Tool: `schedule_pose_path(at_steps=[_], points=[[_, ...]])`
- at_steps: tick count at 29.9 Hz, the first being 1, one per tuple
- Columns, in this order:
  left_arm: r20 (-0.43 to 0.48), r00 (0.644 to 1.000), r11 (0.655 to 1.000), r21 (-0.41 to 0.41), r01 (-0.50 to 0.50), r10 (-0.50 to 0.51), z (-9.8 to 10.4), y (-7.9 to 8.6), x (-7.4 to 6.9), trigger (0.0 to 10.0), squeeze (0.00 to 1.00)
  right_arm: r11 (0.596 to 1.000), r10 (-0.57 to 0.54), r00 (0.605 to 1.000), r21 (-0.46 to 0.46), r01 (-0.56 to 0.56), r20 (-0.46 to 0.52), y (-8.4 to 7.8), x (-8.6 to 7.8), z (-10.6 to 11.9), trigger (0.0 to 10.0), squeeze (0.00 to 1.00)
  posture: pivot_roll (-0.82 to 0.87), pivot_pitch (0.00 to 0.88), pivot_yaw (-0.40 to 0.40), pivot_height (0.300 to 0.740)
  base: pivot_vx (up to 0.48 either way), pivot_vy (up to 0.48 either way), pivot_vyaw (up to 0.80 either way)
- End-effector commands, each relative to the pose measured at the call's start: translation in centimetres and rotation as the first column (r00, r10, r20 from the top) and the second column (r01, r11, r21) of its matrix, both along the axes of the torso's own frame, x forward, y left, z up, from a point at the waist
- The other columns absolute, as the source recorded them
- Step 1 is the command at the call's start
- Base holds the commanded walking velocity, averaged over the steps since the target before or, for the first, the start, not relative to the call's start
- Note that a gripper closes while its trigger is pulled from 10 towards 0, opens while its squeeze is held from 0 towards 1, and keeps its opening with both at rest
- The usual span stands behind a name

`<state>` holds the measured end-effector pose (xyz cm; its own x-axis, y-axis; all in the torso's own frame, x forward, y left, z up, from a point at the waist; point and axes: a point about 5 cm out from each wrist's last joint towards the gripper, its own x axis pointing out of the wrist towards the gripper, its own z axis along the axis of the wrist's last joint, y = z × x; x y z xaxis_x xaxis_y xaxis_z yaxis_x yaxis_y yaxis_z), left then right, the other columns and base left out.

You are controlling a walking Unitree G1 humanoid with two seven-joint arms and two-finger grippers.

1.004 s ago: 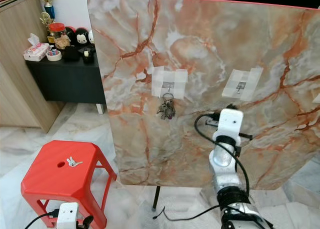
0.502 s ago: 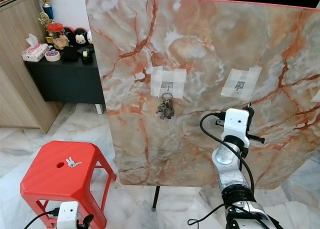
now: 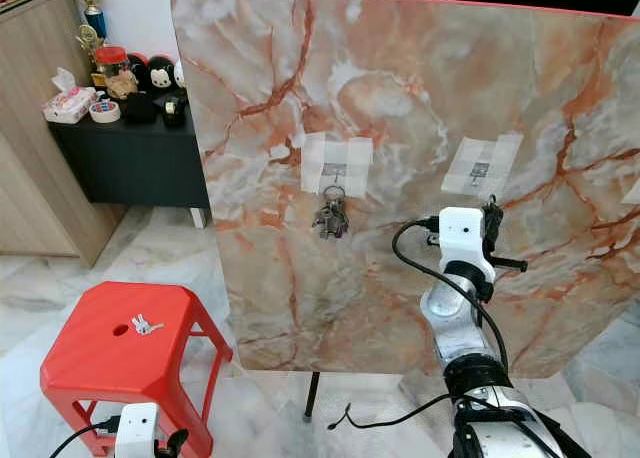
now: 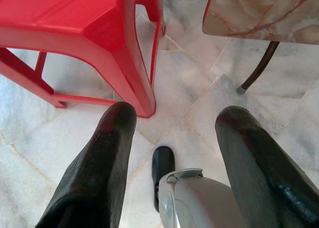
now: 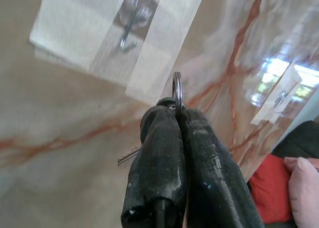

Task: Hang keys on a hook

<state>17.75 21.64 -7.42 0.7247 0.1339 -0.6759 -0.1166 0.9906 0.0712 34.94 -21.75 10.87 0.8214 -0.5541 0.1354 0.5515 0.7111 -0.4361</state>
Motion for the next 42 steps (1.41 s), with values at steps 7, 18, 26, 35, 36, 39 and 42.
schedule_pose_path(at_steps=[7,18,26,35,36,39,42], points=[[-0.021,1.000,1.000,-0.012,-0.018,0.017,-0.2,-0.2,-0.2,10.0,0.00,1.000,0.007,1.000,-0.023,-0.006,0.028,-0.2,0.9,1.6,10.0,0.00,0.07,0.000,-0.093,0.740,0.000,0.000,0.00],[-0.017,1.000,1.000,-0.014,-0.021,0.021,-0.2,-0.3,0.0,10.0,0.00,1.000,-0.005,1.000,-0.019,0.005,0.019,-0.5,1.3,2.0,10.0,0.00,0.08,0.000,-0.093,0.740,0.000,0.000,0.00],[-0.016,1.000,1.000,-0.014,-0.023,0.023,-0.1,-0.2,0.1,10.0,0.00,1.000,0.002,1.000,-0.025,-0.002,0.003,-0.8,1.9,2.7,10.0,0.00,0.08,0.000,-0.094,0.740,0.000,0.000,0.00],[-0.012,1.000,0.999,-0.018,-0.026,0.026,-0.1,-0.4,0.2,10.0,0.00,1.000,0.020,1.000,-0.017,-0.020,-0.014,-0.4,2.2,2.8,10.0,0.00,0.08,0.000,-0.096,0.740,0.000,0.000,0.00],[-0.012,1.000,0.999,-0.018,-0.027,0.027,-0.1,-0.3,0.2,10.0,0.00,1.000,0.025,0.999,-0.017,-0.025,-0.023,-0.3,2.2,2.7,10.0,0.00,0.08,0.000,-0.096,0.740,0.000,0.000,0.00],[-0.011,1.000,0.999,-0.017,-0.029,0.029,-0.1,-0.3,0.2,10.0,0.00,0.999,0.038,0.998,-0.023,-0.039,-0.044,-0.2,2.3,2.6,10.0,0.00,0.08,0.000,-0.097,0.740,0.000,0.000,0.00],[-0.010,1.000,0.999,-0.016,-0.029,0.029,-0.1,-0.3,0.2,10.0,0.00,0.998,0.049,0.996,-0.030,-0.052,-0.071,-0.1,2.4,2.4,10.0,0.00,0.08,0.000,-0.098,0.740,0.000,0.000,0.00]])
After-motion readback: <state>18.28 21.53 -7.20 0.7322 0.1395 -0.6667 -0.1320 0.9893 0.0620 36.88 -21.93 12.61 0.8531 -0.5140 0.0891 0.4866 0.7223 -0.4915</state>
